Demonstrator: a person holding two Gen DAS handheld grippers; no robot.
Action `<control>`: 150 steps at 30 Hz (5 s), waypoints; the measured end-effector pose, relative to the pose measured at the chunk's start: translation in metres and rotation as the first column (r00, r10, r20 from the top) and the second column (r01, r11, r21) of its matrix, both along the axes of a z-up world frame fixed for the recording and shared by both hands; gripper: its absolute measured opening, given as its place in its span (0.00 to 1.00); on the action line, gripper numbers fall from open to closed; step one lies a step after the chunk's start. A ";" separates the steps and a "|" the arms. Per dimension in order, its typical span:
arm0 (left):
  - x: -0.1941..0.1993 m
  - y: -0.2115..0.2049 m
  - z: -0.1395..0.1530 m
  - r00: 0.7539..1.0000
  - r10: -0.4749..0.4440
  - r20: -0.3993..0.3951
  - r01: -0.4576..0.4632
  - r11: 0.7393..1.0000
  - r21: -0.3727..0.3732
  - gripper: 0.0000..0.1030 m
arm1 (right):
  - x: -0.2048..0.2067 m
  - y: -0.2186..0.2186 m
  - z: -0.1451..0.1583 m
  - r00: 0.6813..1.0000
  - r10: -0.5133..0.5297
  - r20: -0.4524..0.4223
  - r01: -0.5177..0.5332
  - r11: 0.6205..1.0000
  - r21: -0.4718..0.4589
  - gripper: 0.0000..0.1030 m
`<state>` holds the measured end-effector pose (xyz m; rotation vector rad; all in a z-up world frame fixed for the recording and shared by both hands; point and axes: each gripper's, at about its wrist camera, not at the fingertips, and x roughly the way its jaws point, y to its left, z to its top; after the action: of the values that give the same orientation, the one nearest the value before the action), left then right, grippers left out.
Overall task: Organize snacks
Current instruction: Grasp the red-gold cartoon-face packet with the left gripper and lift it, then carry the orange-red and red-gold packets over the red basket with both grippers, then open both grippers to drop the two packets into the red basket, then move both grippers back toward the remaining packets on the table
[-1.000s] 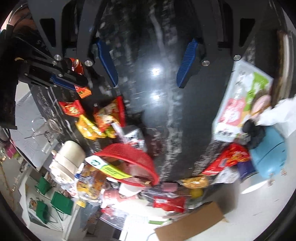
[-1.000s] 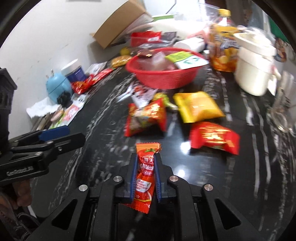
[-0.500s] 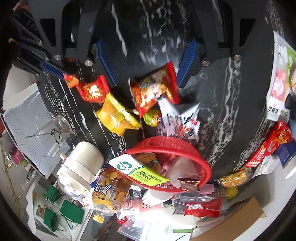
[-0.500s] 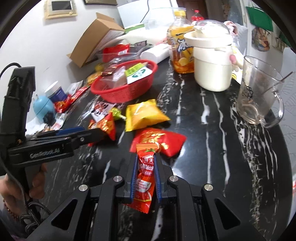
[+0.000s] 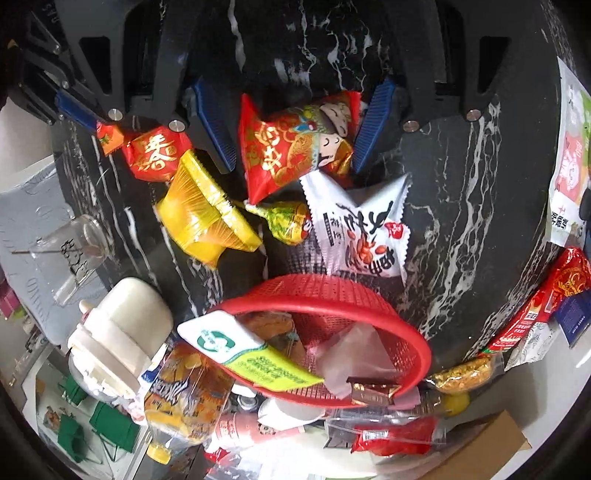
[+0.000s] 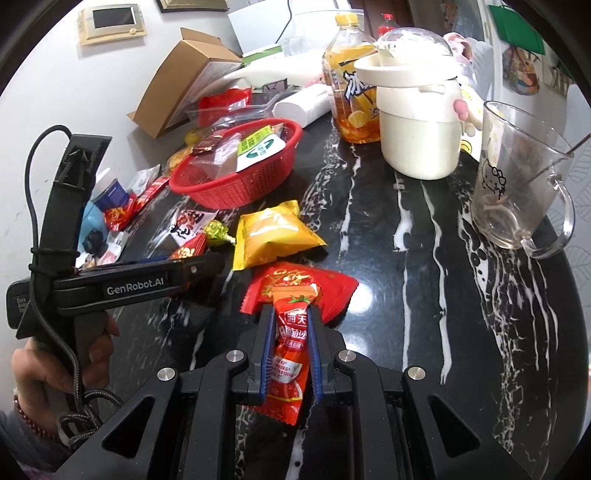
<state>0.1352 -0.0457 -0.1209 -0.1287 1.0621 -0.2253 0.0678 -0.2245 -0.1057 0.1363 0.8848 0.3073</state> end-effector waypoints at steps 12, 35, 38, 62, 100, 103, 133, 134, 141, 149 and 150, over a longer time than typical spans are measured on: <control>-0.021 0.008 0.002 1.000 -0.007 0.018 0.007 1.000 0.029 0.46 | -0.009 0.004 0.001 1.000 0.012 0.002 -0.012 1.000 0.008 0.16; -0.116 0.028 0.058 0.989 -0.048 0.143 0.056 0.997 -0.049 0.46 | -0.072 0.039 0.034 0.992 0.095 0.087 -0.100 0.993 0.055 0.16; -0.117 0.033 0.072 0.982 -0.039 0.186 0.049 0.998 -0.050 0.46 | -0.071 0.042 0.044 0.988 0.103 0.115 -0.110 0.992 0.057 0.16; -0.045 0.045 0.154 0.919 0.002 0.394 0.037 0.995 -0.092 0.46 | 0.012 0.053 0.124 0.940 0.176 0.293 -0.187 0.982 0.011 0.16; 0.115 0.047 0.090 0.961 0.035 0.274 -0.037 0.999 0.002 0.47 | 0.171 0.084 0.084 0.959 0.221 0.176 -0.220 0.975 -0.022 0.19; 0.115 0.042 0.089 0.964 0.030 0.264 -0.035 0.999 0.015 0.49 | 0.171 0.083 0.084 0.963 0.212 0.169 -0.209 0.977 -0.032 0.21; 0.066 0.031 0.141 0.936 0.017 0.352 -0.051 0.995 0.089 0.64 | 0.113 0.059 0.133 0.958 0.154 0.243 -0.142 0.988 -0.067 0.42; 0.060 0.029 0.146 0.932 0.014 0.363 -0.051 0.995 0.091 0.64 | 0.108 0.058 0.136 0.956 0.154 0.250 -0.141 0.988 -0.070 0.42; 0.024 0.022 0.170 0.913 -0.005 0.407 -0.040 0.994 0.103 0.64 | 0.071 0.050 0.156 0.945 0.141 0.295 -0.125 0.990 -0.072 0.45; -0.016 0.015 0.186 0.898 -0.031 0.440 -0.019 0.994 0.109 0.64 | 0.027 0.041 0.170 0.936 0.120 0.330 -0.099 0.992 -0.081 0.49; -0.021 0.014 0.187 0.898 -0.035 0.440 -0.015 0.994 0.110 0.64 | 0.022 0.040 0.171 0.935 0.119 0.333 -0.096 0.992 -0.083 0.50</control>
<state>0.1138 -0.0312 0.0664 0.0295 0.6188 -0.1923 0.0902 -0.1844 0.0651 -0.0272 0.5608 0.3905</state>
